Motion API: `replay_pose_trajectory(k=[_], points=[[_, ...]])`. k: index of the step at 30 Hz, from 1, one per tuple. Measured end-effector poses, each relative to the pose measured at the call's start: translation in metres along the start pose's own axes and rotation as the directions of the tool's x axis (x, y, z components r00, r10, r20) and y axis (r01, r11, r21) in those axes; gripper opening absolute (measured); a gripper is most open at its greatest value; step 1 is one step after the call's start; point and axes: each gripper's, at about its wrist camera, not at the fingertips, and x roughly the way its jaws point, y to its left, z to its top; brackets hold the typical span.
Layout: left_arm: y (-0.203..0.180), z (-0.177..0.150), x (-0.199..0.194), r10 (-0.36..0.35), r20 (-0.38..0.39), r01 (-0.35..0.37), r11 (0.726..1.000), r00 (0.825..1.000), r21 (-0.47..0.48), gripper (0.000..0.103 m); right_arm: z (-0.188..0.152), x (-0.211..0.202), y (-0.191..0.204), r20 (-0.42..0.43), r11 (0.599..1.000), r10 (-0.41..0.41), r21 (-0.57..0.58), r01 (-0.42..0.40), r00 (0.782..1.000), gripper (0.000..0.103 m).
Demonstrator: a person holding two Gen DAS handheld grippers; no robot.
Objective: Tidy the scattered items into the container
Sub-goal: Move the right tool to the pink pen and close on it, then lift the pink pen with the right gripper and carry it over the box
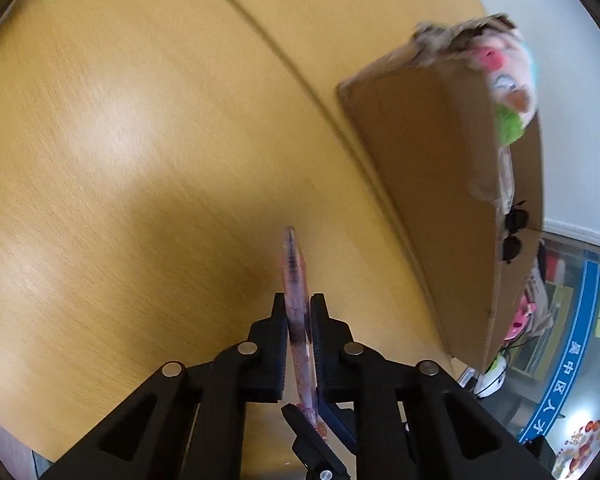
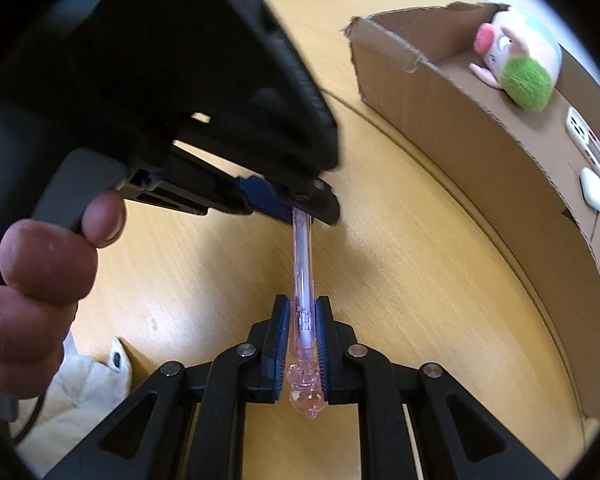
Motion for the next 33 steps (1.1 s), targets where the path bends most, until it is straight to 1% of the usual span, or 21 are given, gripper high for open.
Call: replay_pose_trajectory(k=[2, 4, 5, 6, 9, 11, 14, 16, 17, 19, 20, 21, 22, 24, 26, 27, 29, 31, 33], points=[[0.004, 0.003, -0.015, -0.023, 0.014, 0.023, 0.999, 1.000, 0.023, 0.010, 0.000, -0.004, 0.000, 0.003, 1.000, -0.006, 0.026, 0.006, 1.000, 0.012], [-0.004, 0.000, -0.025, -0.033, 0.032, 0.031, 0.998, 0.999, 0.057, 0.010, 0.002, -0.010, 0.000, 0.017, 0.999, -0.004, 0.053, 0.003, 1.000, 0.012], [-0.011, 0.012, -0.030, -0.033, 0.041, 0.031, 0.997, 0.999, 0.067, 0.010, 0.003, -0.015, 0.000, 0.027, 0.998, -0.002, 0.065, 0.001, 1.000, 0.012], [-0.021, 0.020, -0.037, -0.034, 0.051, 0.030, 0.996, 0.998, 0.079, 0.009, 0.004, -0.021, 0.000, 0.041, 0.997, 0.002, 0.079, -0.005, 0.999, 0.012], [-0.058, 0.025, -0.053, -0.039, 0.086, 0.026, 0.988, 0.996, 0.150, 0.009, 0.007, -0.041, 0.000, 0.089, 0.992, 0.003, 0.123, -0.014, 0.996, 0.012], [-0.077, 0.039, -0.062, -0.036, 0.099, 0.016, 0.981, 0.994, 0.193, 0.010, 0.008, -0.055, -0.001, 0.124, 0.987, 0.003, 0.157, -0.023, 0.992, 0.012], [-0.118, 0.040, -0.074, -0.037, 0.120, 0.004, 0.964, 0.992, 0.266, 0.010, 0.011, -0.080, -0.005, 0.183, 0.977, -0.010, 0.211, -0.029, 0.983, 0.012], [-0.140, 0.047, -0.083, -0.040, 0.123, 0.000, 0.951, 0.992, 0.309, 0.010, 0.015, -0.098, -0.015, 0.219, 0.968, -0.023, 0.250, -0.033, 0.975, 0.012], [-0.145, 0.052, -0.088, -0.045, 0.121, 0.003, 0.945, 0.992, 0.328, 0.010, 0.030, -0.099, -0.012, 0.230, 0.964, -0.030, 0.263, -0.032, 0.973, 0.012], [-0.170, 0.057, -0.091, -0.054, 0.117, 0.006, 0.927, 0.992, 0.376, 0.009, 0.057, -0.113, -0.017, 0.261, 0.954, -0.053, 0.298, -0.029, 0.964, 0.012], [-0.177, 0.062, -0.096, -0.061, 0.109, 0.014, 0.921, 0.992, 0.390, 0.009, 0.082, -0.116, -0.047, 0.270, 0.949, -0.059, 0.314, -0.030, 0.961, 0.012], [-0.195, 0.066, -0.094, -0.064, 0.093, 0.020, 0.908, 0.994, 0.419, 0.009, 0.087, -0.125, -0.061, 0.281, 0.941, -0.075, 0.337, -0.025, 0.957, 0.012], [-0.204, 0.067, -0.093, -0.060, 0.086, 0.016, 0.898, 0.995, 0.439, 0.009, 0.087, -0.134, -0.078, 0.286, 0.933, -0.081, 0.360, -0.028, 0.955, 0.012], [-0.231, 0.070, -0.088, -0.054, 0.067, 0.015, 0.873, 0.996, 0.487, 0.009, 0.096, -0.145, -0.109, 0.299, 0.904, -0.091, 0.424, -0.047, 0.950, 0.012], [-0.255, 0.075, -0.078, -0.042, 0.049, 0.009, 0.848, 0.998, 0.530, 0.009, 0.093, -0.156, -0.122, 0.309, 0.874, -0.103, 0.481, -0.062, 0.946, 0.012], [-0.266, 0.078, -0.071, -0.032, 0.035, 0.008, 0.835, 0.999, 0.551, 0.009, 0.094, -0.156, -0.133, 0.308, 0.857, -0.108, 0.511, -0.068, 0.945, 0.012], [-0.288, 0.086, -0.053, -0.005, 0.005, 0.001, 0.800, 1.000, 0.600, 0.009, 0.094, -0.153, -0.154, 0.305, 0.820, -0.106, 0.565, -0.090, 0.946, 0.012], [-0.301, 0.094, -0.035, 0.026, -0.023, -0.006, 0.775, 0.999, 0.631, 0.009, 0.098, -0.146, -0.178, 0.299, 0.780, -0.094, 0.615, -0.117, 0.950, 0.012], [-0.308, 0.101, -0.019, 0.056, -0.044, -0.014, 0.759, 0.997, 0.651, 0.009, 0.098, -0.133, -0.198, 0.288, 0.741, -0.072, 0.656, -0.142, 0.955, 0.012]])
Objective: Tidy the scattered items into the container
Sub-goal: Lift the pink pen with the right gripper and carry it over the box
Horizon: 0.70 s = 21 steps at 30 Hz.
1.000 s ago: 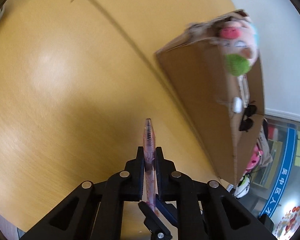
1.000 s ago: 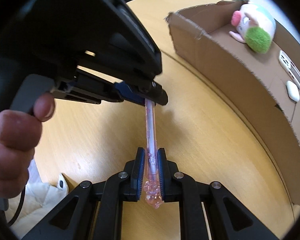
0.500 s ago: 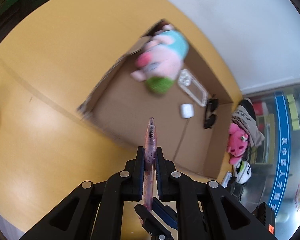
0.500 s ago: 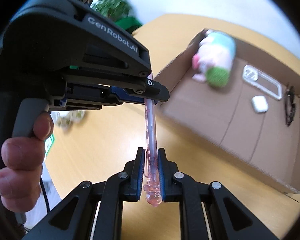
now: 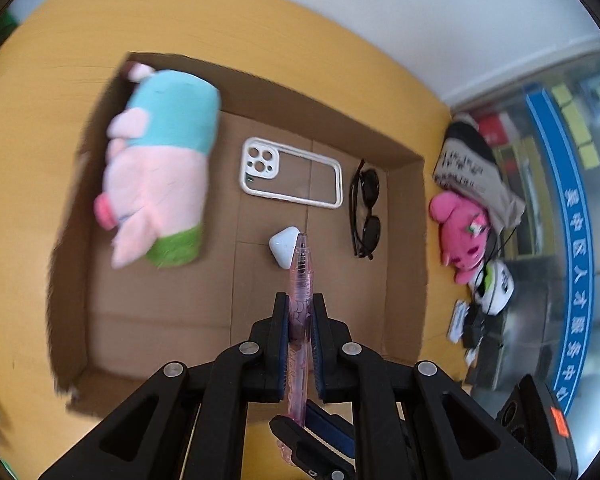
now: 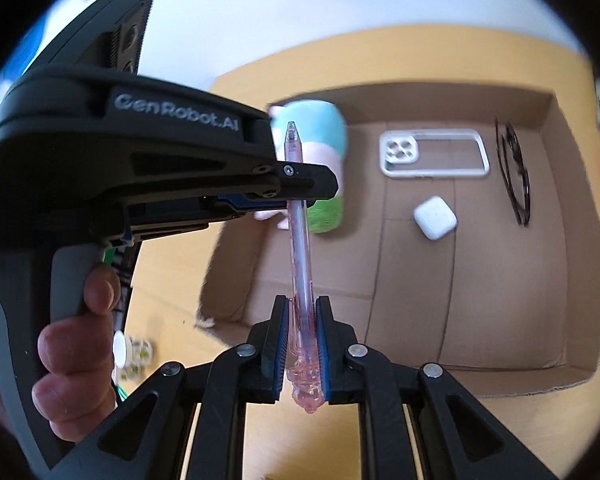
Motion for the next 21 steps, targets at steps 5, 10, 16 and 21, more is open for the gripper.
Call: replay_pose_trajectory(k=[5, 10, 16, 21], points=[[0.010, 0.024, 0.045, 0.021, -0.093, -0.019, 1.000, 0.995, 0.018, 0.009, 0.012, 0.031, -0.025, -0.064, 0.994, 0.011, 0.105, -0.004, 0.998, 0.012], [0.022, 0.036, 0.085, 0.054, -0.157, -0.051, 0.998, 0.986, 0.023, 0.009, 0.018, 0.066, -0.042, -0.131, 0.984, 0.001, 0.174, 0.022, 0.991, 0.012], [0.035, 0.038, 0.120, 0.080, -0.212, -0.075, 0.997, 0.974, 0.030, 0.009, 0.019, 0.102, -0.058, -0.204, 0.970, -0.009, 0.236, 0.058, 0.979, 0.012], [0.041, 0.035, 0.137, 0.088, -0.237, -0.083, 0.996, 0.967, 0.032, 0.009, 0.013, 0.116, -0.065, -0.239, 0.965, -0.029, 0.245, 0.090, 0.970, 0.012]])
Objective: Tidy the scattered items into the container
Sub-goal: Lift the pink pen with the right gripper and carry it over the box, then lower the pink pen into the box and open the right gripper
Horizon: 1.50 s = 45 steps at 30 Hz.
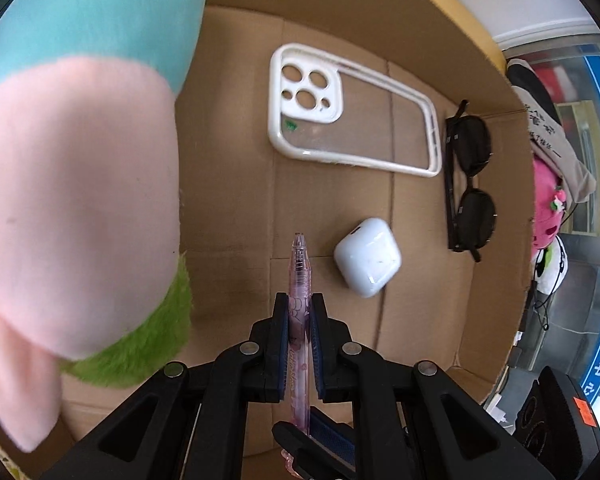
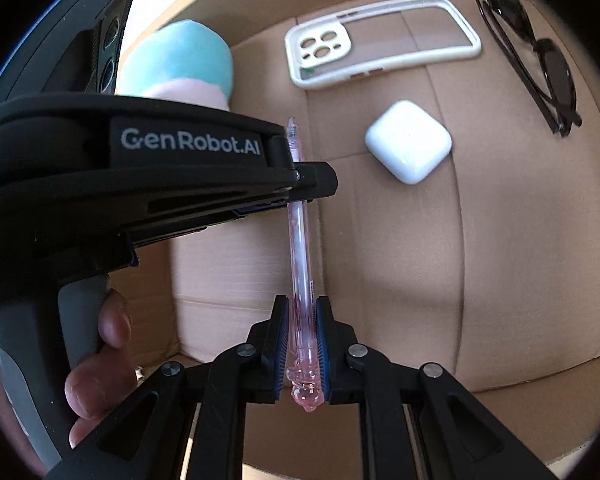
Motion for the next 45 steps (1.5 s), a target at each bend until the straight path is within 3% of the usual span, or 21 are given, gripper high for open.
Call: replay_pose_trajectory(k=[5, 11, 13, 14, 15, 18, 23, 29, 34, 42, 45], points=[[0.004, -0.002, 0.009, -0.002, -0.009, 0.002, 1.000, 1.000, -0.001, 0.010, -0.004, 0.011, -0.007, -0.025, 1.000, -0.012, 0.018, 0.013, 1.000, 0.013], [0.006, -0.004, 0.002, -0.007, 0.004, 0.007, 1.000, 1.000, -0.002, 0.011, -0.007, 0.013, -0.016, -0.034, 0.999, 0.004, 0.041, -0.003, 0.999, 0.023], [0.005, -0.007, -0.004, 0.010, 0.020, -0.010, 1.000, 1.000, 0.001, 0.025, -0.011, 0.006, -0.015, -0.012, 1.000, 0.018, 0.023, -0.017, 1.000, 0.037], [0.004, -0.009, -0.009, 0.031, 0.037, -0.031, 1.000, 0.999, 0.006, 0.043, -0.012, 0.002, -0.014, -0.001, 1.000, 0.018, 0.014, -0.018, 1.000, 0.040], [0.002, -0.011, -0.016, 0.044, 0.061, -0.044, 0.999, 0.997, 0.013, 0.053, -0.014, -0.004, -0.014, 0.016, 1.000, 0.015, -0.002, -0.015, 1.000, 0.044], [-0.005, -0.022, -0.044, 0.056, 0.143, -0.064, 0.997, 0.988, 0.051, 0.066, -0.023, -0.023, -0.012, 0.053, 0.999, 0.010, -0.053, -0.008, 0.999, 0.057], [-0.010, -0.061, -0.102, 0.103, 0.303, -0.139, 0.985, 0.948, 0.099, 0.084, -0.050, -0.062, -0.005, 0.149, 0.975, -0.088, -0.188, 0.116, 0.985, 0.063], [-0.007, -0.123, -0.152, 0.145, 0.416, -0.208, 0.972, 0.898, 0.110, 0.095, -0.071, -0.118, 0.004, 0.317, 0.934, -0.180, -0.243, 0.263, 0.931, 0.064], [-0.019, -0.167, -0.180, 0.176, 0.480, -0.245, 0.966, 0.859, 0.085, 0.095, -0.086, -0.157, 0.006, 0.382, 0.926, -0.207, -0.222, 0.307, 0.901, 0.064], [-0.047, -0.202, -0.203, 0.177, 0.567, -0.274, 0.958, 0.805, 0.090, 0.096, -0.115, -0.188, 0.008, 0.429, 0.910, -0.221, -0.232, 0.343, 0.876, 0.064], [-0.053, -0.209, -0.207, 0.173, 0.582, -0.277, 0.956, 0.794, 0.094, 0.096, -0.122, -0.194, 0.006, 0.436, 0.909, -0.225, -0.229, 0.349, 0.871, 0.064]])
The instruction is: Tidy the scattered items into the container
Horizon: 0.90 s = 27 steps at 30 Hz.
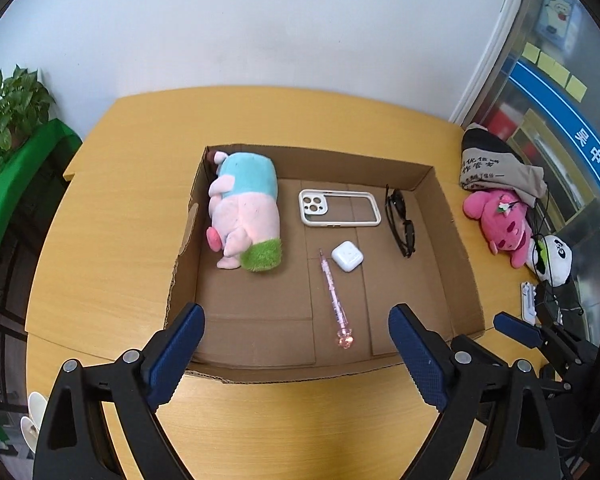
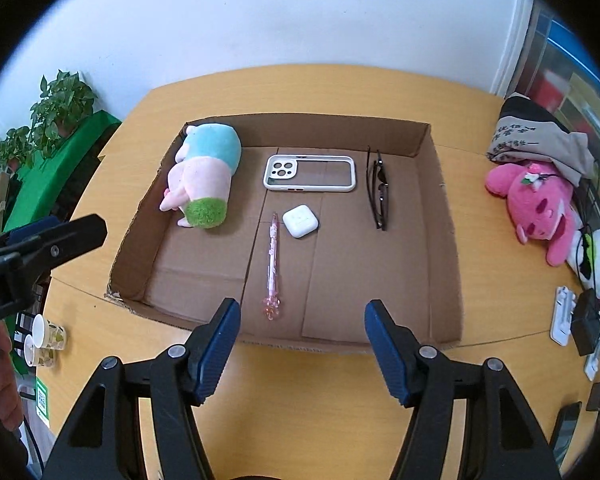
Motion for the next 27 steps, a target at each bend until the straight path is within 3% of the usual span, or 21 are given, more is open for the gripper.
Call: replay_pose_trajectory(k=[27], points=[[-0.016, -0.026, -0.044, 0.075, 0.085, -0.072, 0.996, 0.994, -0.043, 0.102, -0.018, -0.040, -0.002, 0.044, 0.999, -0.007, -0.033, 0.008, 0.999, 0.064]])
